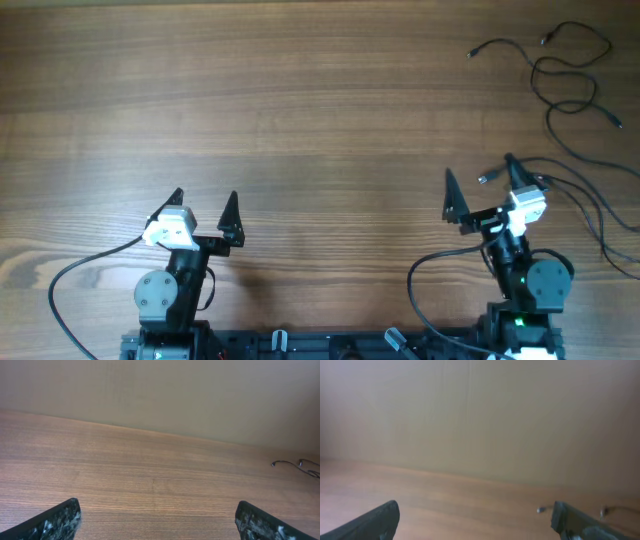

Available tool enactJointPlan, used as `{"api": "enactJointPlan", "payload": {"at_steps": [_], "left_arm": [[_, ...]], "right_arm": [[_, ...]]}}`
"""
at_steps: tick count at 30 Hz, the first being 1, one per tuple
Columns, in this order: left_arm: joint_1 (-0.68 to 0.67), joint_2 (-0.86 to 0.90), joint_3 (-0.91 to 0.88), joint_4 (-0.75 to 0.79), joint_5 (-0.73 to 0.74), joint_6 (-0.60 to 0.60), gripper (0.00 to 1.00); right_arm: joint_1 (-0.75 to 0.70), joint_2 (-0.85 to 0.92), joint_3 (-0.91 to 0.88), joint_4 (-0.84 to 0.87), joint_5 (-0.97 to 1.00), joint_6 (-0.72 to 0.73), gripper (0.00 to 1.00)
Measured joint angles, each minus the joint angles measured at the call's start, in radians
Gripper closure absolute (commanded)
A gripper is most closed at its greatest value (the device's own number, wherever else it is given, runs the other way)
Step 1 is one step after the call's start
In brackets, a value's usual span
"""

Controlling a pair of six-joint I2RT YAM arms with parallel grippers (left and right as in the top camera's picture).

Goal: Untangle cables

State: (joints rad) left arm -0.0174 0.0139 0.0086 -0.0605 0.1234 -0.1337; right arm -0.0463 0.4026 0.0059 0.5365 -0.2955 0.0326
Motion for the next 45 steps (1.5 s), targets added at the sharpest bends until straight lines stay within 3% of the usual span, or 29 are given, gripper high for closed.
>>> {"api": "enactJointPlan", "payload": {"at_steps": [12,45], "left_arm": [[0.000,-0.001,0.000,0.000,-0.003,0.000,0.00],[0.000,-0.001,0.000,0.000,-0.003,0.000,0.00]], "right_arm": [[0.000,-0.371,0.000,-0.503,0.038,0.000,0.00],[0.000,-0.381,0.000,-0.537,0.196,0.000,0.00]]}}
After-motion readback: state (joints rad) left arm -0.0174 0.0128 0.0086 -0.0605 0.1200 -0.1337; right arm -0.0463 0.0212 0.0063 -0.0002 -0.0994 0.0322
